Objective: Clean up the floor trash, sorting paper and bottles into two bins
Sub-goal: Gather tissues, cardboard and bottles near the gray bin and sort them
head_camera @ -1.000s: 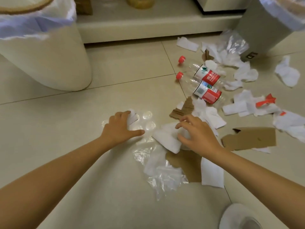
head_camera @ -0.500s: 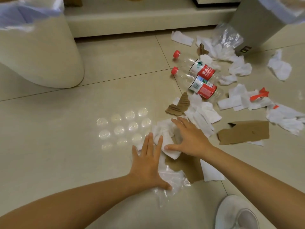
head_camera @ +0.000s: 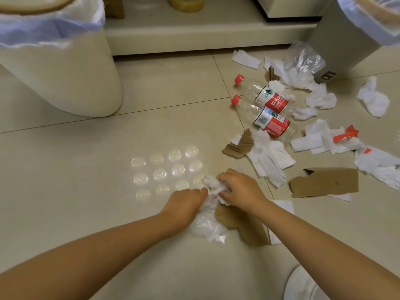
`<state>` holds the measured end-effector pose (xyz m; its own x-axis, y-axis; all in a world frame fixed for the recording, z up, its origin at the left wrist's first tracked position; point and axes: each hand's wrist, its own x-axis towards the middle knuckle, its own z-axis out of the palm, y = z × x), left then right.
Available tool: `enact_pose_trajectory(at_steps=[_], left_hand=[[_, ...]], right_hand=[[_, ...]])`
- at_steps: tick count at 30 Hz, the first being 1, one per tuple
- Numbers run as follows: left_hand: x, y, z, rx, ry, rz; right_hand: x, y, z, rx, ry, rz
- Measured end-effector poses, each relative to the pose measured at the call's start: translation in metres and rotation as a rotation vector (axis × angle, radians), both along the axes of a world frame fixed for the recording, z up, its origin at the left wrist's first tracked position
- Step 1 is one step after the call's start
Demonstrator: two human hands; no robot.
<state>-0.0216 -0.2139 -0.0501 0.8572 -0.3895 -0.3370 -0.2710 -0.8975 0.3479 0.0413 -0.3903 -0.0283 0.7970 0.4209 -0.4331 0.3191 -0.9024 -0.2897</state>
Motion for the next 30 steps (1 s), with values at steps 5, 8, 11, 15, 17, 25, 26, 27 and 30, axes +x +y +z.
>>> enact_pose_trajectory(at_steps=[5, 8, 11, 15, 17, 25, 26, 27, 30], left_hand=[[0.026, 0.042, 0.008, 0.066, -0.075, 0.089], [0.039, 0.072, 0.014, 0.09, -0.063, 0.235], [0.049, 0.092, 0.026, 0.019, -0.077, 0.394], [0.062, 0.103, 0.049, -0.074, -0.189, 0.479], [0.068, 0.108, 0.064, -0.096, -0.258, 0.499], [0.093, 0.155, 0.133, -0.17, -0.414, 0.619], [0.098, 0.163, 0.144, -0.227, -0.445, 0.63], [0.104, 0.171, 0.157, -0.276, -0.489, 0.642], [0.121, 0.196, 0.198, -0.311, -0.685, 0.69]], right_hand=[[0.012, -0.011, 0.009, 0.139, -0.068, -0.105], [0.022, -0.021, 0.014, 0.262, -0.11, -0.229], [0.03, -0.023, 0.023, 0.366, -0.163, -0.298], [0.041, -0.006, 0.042, 0.432, -0.207, -0.25], [0.046, 0.01, 0.053, 0.447, -0.229, -0.208], [0.075, 0.083, 0.105, 0.542, -0.355, -0.078], [0.081, 0.094, 0.113, 0.557, -0.376, -0.054], [0.087, 0.105, 0.123, 0.573, -0.394, -0.031], [0.109, 0.141, 0.156, 0.667, -0.447, 0.018]])
